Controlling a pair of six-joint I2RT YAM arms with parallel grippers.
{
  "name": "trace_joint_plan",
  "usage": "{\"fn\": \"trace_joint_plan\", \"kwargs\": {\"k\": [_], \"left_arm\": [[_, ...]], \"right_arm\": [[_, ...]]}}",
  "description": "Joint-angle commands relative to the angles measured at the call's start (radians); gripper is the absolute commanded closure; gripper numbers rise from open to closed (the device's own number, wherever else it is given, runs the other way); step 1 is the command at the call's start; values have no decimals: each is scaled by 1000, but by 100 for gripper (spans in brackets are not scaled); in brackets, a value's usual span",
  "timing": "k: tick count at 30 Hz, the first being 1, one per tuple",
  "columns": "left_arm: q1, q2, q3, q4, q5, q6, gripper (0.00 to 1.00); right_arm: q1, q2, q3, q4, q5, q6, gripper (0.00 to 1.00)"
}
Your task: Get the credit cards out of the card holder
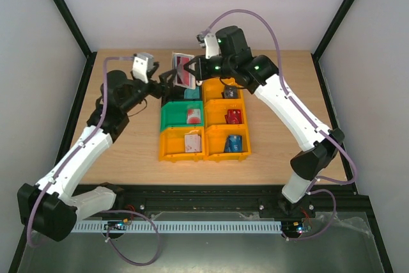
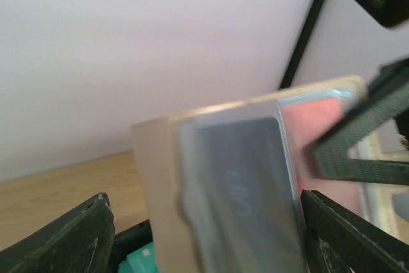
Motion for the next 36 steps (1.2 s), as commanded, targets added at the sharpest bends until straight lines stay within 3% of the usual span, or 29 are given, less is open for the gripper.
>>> {"fn": "trace_joint_plan", "kwargs": {"k": [1,9,12,16,18,21,24,32,36], "left_arm": [[78,-35,-26,-9,11,-49,19],[153,-25,-30,-44,43,-112,10],[232,-35,-60,6,225,-192,4],[356,-98,-148,264,578,-312,0],[370,-112,-164,282,707,-218,0],[370,-86,-115,90,871,-26,0],[369,-71,-71,6,1017,47,0],[369,-55,-1,-174,1151,213,0],[336,-70,12,-159,1038,213,1]], "right_arm": [[-27,-49,9,-36,-79,-24,98],[-44,-66,3,-22,-171,-67,98],[-69,-114,-62,39,-305,-103,98],[-109,-163,-100,58,-428,-170,98],[-108,-182,-106,42,-476,-229,98],[-109,-197,-122,28,-559,-294,98],[-109,-200,-125,5,-552,-325,98],[-109,-216,-128,13,-580,-335,98],[-109,-227,-140,29,-588,-323,98]]}}
